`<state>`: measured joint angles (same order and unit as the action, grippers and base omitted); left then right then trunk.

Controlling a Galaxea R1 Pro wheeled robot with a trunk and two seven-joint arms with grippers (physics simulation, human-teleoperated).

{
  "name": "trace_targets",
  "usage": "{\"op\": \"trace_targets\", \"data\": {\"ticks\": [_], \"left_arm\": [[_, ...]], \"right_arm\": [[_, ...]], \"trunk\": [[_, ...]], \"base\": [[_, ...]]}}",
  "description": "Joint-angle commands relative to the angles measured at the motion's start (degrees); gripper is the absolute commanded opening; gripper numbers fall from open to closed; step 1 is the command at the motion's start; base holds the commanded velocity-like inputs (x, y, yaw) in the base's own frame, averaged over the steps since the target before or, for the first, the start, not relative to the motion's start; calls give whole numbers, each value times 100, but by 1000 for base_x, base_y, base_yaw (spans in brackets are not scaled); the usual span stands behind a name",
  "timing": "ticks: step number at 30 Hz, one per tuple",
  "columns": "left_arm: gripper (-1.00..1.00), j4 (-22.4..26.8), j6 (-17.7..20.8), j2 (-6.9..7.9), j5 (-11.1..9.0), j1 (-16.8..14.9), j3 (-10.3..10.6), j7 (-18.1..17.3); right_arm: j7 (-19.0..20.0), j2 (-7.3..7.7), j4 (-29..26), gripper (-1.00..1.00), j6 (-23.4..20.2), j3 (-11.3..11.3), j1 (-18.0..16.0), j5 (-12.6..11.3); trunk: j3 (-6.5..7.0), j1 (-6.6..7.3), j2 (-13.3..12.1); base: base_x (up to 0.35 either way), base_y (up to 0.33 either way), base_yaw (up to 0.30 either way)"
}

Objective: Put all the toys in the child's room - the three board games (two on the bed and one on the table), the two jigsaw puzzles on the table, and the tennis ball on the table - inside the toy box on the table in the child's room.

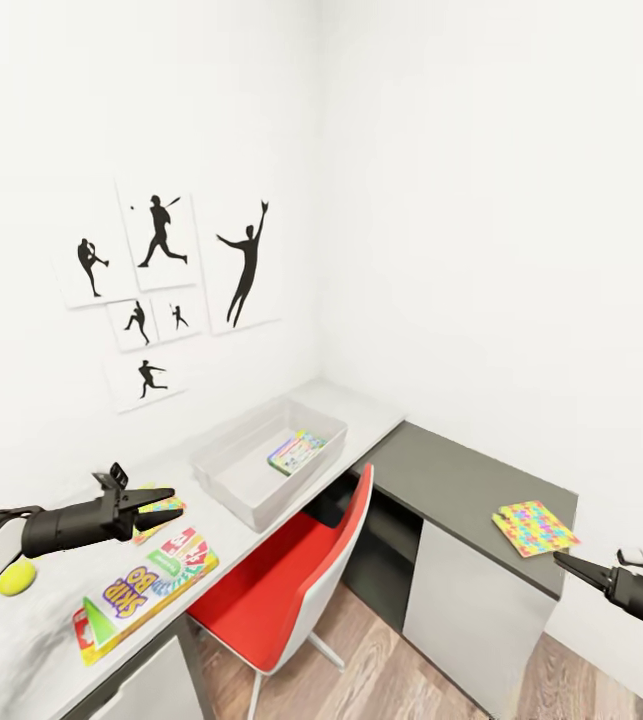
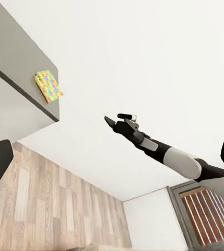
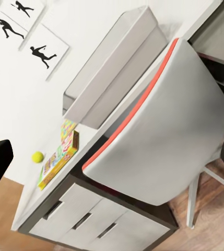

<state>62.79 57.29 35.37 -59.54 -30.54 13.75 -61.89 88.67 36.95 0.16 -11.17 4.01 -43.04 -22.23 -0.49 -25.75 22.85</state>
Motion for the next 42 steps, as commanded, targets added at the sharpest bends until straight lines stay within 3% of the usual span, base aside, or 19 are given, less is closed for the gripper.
{"op": "trace_targets", "data": {"ticks": [1, 9, 14, 16, 17, 19, 20, 22, 24, 25, 28, 32, 42], "left_arm": [[100, -4, -58, 2, 7, -5, 16, -10], [100, 22, -318, -57, 173, -7, 2, 6], [100, 27, -351, -377, 301, -45, 10, 177], [100, 25, -342, -679, 500, -70, 15, 490], [100, 22, -332, -922, 677, -78, 11, 790], [100, 16, -326, -1174, 852, -83, 4, 1117], [100, 12, -328, -1408, 1006, -87, -2, 1434], [100, 10, -336, -1621, 1121, -89, -6, 1729], [100, 7, -347, -1948, 1245, -91, -10, 2196], [100, 7, -349, -2002, 1262, -91, -10, 2283], [100, 4, -356, -2130, 1301, -97, -12, 2503], [100, 5, -364, -2190, 1321, -98, -12, 2606], [100, 5, -381, -2191, 1330, -94, -18, 2623]], "right_arm": [[18, -4, 2, 100, -60, 39, -3, 35], [1, -38, 1, 100, -60, 39, -3, 35], [-10, -63, 1, 100, -60, 40, -3, 46], [-22, -64, 1, 100, -60, 44, -3, 49], [-40, -64, 1, 100, -62, 45, -3, 50], [-57, -65, 1, 100, -63, 46, -3, 51], [-69, -65, 1, 100, -63, 46, -3, 52], [-77, -62, 1, 100, -62, 47, -3, 52], [-88, -63, 1, 100, -54, 47, -3, 52], [-90, -63, 1, 100, -52, 47, -3, 52], [-93, -64, 1, 100, -42, 47, -3, 52], [-95, -65, 1, 100, -32, 47, -3, 52], [-96, -65, 3, 100, -35, 47, -3, 52]], "trunk": [[3, -3, 6], [64, -3, 6], [102, -3, 6], [117, -3, 6], [125, -3, 6], [140, -3, 6], [148, -3, 6], [163, -3, 6], [178, -3, 6], [186, -3, 6], [209, -3, 6], [239, -3, 6], [316, -3, 6]], "base": [[0, 0, -207], [0, 0, -207], [0, 0, -207], [0, 0, -207], [0, 0, -207], [0, 0, -207], [0, 0, -207], [0, 0, -207], [0, 0, -207], [0, 0, -207], [0, 0, -207], [0, 0, -207], [0, 0, -207]]}}
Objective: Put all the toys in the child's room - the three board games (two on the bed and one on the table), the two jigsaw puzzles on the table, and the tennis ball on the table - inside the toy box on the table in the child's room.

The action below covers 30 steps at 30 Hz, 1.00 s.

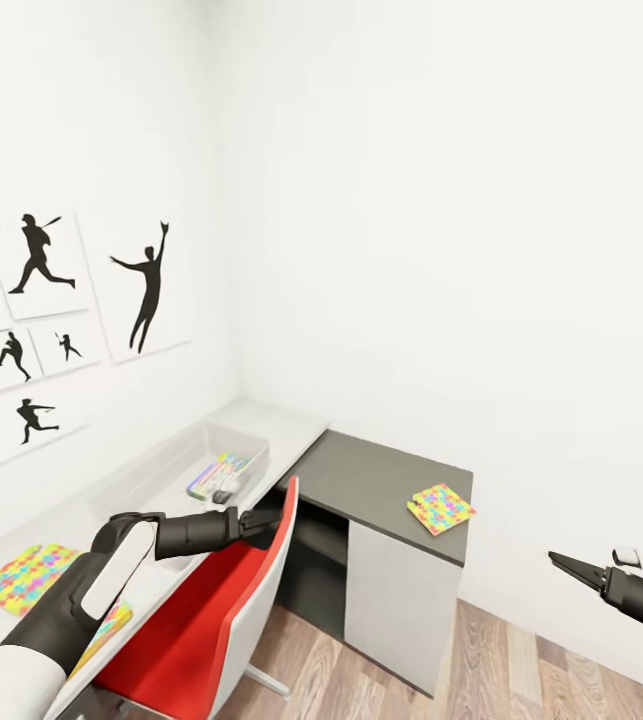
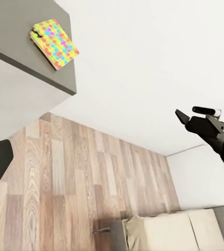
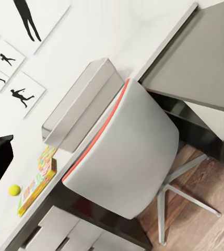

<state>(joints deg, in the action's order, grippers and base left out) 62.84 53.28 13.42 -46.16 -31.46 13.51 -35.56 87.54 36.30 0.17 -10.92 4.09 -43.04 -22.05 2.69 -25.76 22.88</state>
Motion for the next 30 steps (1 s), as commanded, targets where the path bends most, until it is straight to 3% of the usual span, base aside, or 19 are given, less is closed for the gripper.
{"op": "trace_targets", "data": {"ticks": [1, 14, 30], "left_arm": [[100, 0, 19, 4, -8, -1, 5, -7], [100, 0, -67, 25, -12, -2, 3, -41], [100, 0, -89, 59, -15, 0, -25, -67]], "right_arm": [[17, 2, 2, 100, -62, 39, -3, 35], [17, -6, 2, 100, -74, 39, -3, 28], [17, -9, 2, 100, -77, 39, -3, 26]], "trunk": [[5, -3, 4], [59, -3, 4], [95, -3, 4]], "base": [[0, 0, -207], [0, 0, -174], [0, 0, -268]]}}
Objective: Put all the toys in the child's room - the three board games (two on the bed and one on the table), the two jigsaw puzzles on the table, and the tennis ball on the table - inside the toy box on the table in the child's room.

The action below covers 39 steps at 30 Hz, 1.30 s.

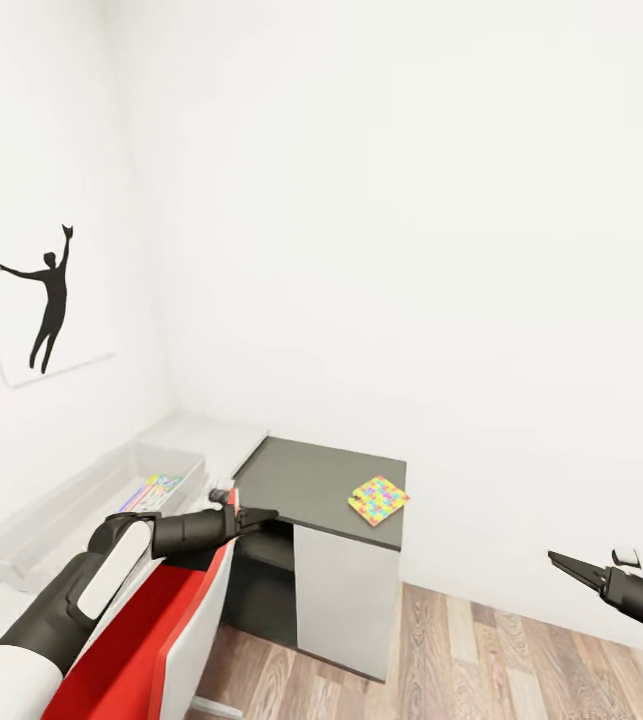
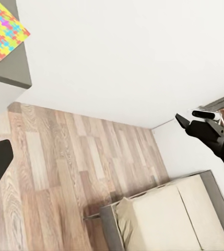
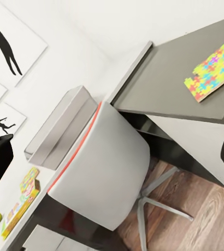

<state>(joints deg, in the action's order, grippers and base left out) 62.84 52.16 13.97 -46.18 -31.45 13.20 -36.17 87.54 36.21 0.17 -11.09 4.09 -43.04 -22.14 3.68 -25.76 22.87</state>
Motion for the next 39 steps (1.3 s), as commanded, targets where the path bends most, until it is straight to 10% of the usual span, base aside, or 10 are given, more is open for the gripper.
{"op": "trace_targets", "data": {"ticks": [1, 39], "left_arm": [[100, 0, 22, 4, -13, -2, 4, -8], [100, 0, 22, 10, -13, -2, -1, -11]], "right_arm": [[17, 0, 3, 100, -60, 39, -3, 34], [-6, 0, 0, 100, -69, 39, -3, 34]], "trunk": [[1, -2, 4], [131, -2, 4]], "base": [[0, 0, -277], [0, 0, -278]]}}
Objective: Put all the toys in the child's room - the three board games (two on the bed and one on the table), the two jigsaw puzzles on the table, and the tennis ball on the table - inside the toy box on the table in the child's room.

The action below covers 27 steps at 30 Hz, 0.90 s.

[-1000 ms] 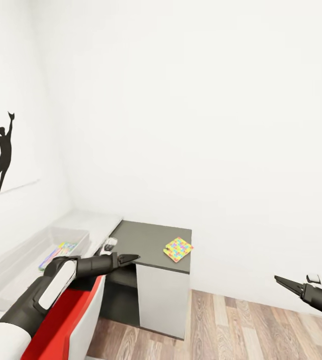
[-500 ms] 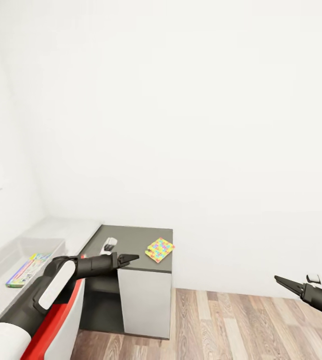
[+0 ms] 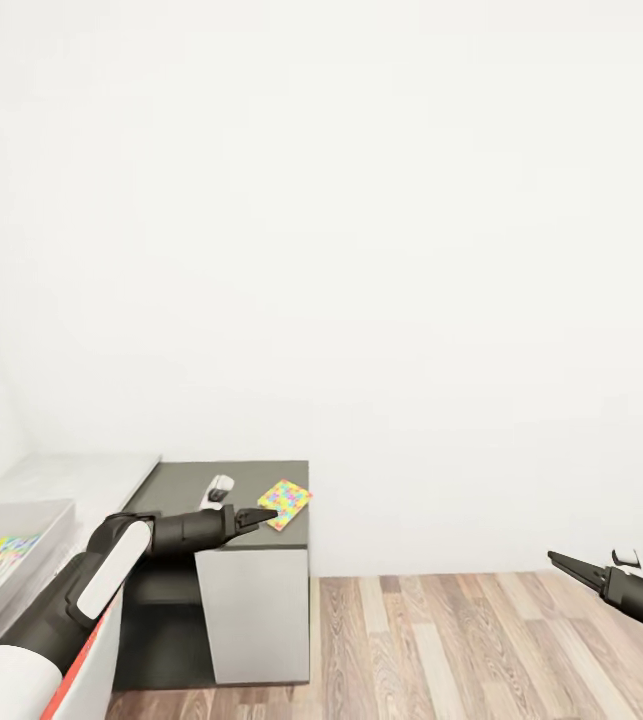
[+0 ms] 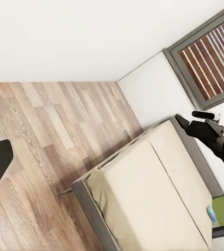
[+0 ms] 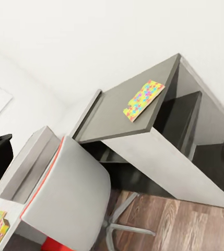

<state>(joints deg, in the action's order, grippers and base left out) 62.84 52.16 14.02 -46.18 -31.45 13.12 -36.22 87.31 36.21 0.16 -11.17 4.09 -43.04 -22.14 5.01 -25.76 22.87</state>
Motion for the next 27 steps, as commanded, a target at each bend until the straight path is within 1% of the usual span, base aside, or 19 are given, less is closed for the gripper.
{"op": "trace_targets", "data": {"ticks": [1, 7, 15, 20, 24, 25, 27], "left_arm": [[100, 0, 22, 5, -13, -2, 6, -5], [100, 0, 22, 5, -10, -2, 6, -3], [100, 0, 15, 5, -7, 0, 4, -4], [100, 0, 14, 5, -12, -1, 5, -6], [100, 0, 14, 5, -8, -1, 6, -2], [100, 0, 14, 5, -7, 0, 6, -1], [100, 0, 14, 5, -10, -1, 6, -2]], "right_arm": [[15, 0, 2, 100, -60, 40, -3, 34], [-22, 0, 3, 100, -61, 40, -3, 34], [-210, 0, 2, 100, -91, 40, -3, 34], [-255, 0, 6, 100, -114, 47, -3, 29], [-268, 3, 5, 100, -123, 48, -3, -70], [-271, 2, 4, 100, -126, 48, -3, -141], [-273, 3, 3, 100, -128, 48, -3, -205]], "trunk": [[1, -2, 4], [22, -2, 4], [49, -2, 4], [57, -2, 4], [58, -2, 4], [56, -2, 4], [52, -2, 4]], "base": [[0, 0, -278], [0, 0, -278], [-4, 0, -278], [-61, 0, -279], [-83, 0, -279], [-86, 0, -272], [-87, 0, -266]]}}
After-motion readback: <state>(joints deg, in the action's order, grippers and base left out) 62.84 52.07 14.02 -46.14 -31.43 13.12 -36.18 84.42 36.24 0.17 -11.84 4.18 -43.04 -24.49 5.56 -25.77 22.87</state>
